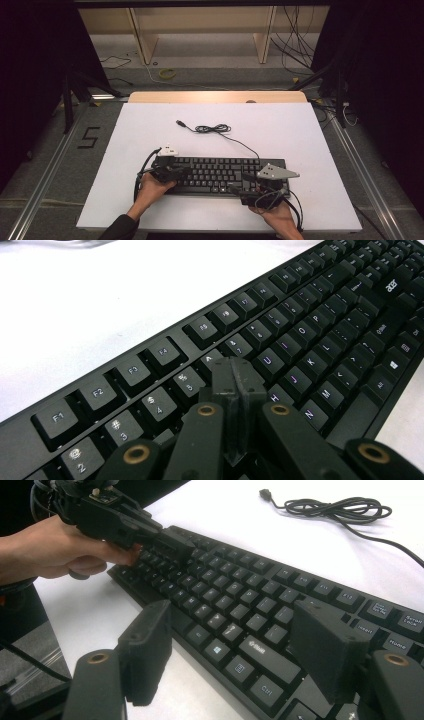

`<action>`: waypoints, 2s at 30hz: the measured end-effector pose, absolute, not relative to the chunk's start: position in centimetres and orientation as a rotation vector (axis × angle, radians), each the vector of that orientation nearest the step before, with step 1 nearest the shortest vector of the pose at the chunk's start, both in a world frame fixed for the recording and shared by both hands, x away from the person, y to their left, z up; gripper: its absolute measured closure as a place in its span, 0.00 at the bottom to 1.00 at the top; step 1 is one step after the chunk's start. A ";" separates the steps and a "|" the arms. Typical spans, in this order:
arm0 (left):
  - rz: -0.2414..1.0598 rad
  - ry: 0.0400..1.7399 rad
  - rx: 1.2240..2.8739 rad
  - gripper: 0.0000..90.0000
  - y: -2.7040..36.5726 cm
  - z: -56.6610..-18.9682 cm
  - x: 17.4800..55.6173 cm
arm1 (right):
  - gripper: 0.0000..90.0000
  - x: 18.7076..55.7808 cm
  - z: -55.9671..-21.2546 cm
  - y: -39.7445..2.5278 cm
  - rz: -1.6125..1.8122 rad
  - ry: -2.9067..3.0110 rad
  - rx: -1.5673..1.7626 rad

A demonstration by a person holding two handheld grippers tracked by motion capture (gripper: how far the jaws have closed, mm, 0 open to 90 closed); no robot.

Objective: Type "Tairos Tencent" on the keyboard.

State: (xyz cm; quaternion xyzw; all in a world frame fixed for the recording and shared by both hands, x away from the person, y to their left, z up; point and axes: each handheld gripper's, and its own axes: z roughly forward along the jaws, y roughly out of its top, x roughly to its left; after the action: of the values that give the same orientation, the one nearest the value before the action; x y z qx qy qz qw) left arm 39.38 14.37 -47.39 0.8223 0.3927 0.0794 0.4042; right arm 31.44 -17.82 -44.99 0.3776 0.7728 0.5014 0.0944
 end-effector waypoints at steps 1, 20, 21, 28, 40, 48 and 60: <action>0.199 0.996 2.072 0.99 14.3 -47.4 39.4 | 0.38 31.4 -45.0 -17.8 1.486 2.292 1.120; 0.201 1.005 2.099 0.99 14.0 -47.8 39.5 | 0.36 31.1 -45.0 -18.1 1.489 2.290 1.124; 0.204 1.003 2.101 0.99 14.0 -47.8 39.5 | 0.36 31.1 -45.0 -18.2 1.489 2.289 1.127; 0.198 1.014 2.094 0.99 14.0 -47.9 39.6 | 0.36 31.2 -45.0 -18.3 1.494 2.287 1.132; 0.192 1.031 2.070 0.95 14.4 -47.4 39.5 | 0.36 31.3 -45.0 -18.3 1.500 2.290 1.125; 0.187 1.018 2.034 0.93 14.8 -46.8 39.1 | 0.36 31.3 -45.0 -18.3 1.500 2.289 1.124; 0.172 1.004 2.000 0.83 15.4 -46.2 38.8 | 0.36 31.5 -45.0 -18.2 1.498 2.292 1.122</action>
State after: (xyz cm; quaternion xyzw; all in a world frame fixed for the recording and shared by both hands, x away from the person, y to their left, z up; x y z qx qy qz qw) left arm 38.83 15.35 -46.17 0.8029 0.4030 0.0691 0.4337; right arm 31.51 -18.17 -45.03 0.3777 0.7713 0.5042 0.0910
